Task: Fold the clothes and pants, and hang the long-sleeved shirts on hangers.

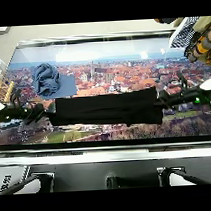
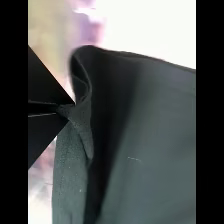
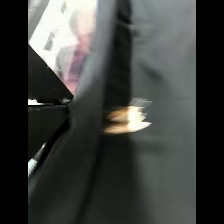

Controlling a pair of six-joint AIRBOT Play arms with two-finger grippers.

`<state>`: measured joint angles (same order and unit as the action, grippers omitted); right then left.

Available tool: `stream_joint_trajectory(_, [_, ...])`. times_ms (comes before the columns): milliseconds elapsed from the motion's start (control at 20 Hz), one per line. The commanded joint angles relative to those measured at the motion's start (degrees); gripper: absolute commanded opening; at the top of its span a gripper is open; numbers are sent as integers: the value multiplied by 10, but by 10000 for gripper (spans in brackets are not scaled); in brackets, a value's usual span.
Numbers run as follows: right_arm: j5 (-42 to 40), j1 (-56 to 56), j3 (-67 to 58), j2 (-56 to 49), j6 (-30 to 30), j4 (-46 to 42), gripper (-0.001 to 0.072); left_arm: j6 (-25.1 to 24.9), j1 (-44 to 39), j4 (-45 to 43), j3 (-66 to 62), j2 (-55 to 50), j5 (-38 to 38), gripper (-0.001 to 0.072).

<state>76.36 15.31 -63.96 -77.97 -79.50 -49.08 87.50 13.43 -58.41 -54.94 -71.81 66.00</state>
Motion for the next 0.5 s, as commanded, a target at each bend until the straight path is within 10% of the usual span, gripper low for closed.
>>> stream_joint_trajectory(0, [-38,-13,-105,-108,-15,-7,24,-21,-19,2,-86,-89,-42,13])
stream_joint_trajectory(450, [-113,-14,-143,-186,-21,21,25,-22,-54,1,-213,-232,-41,13])
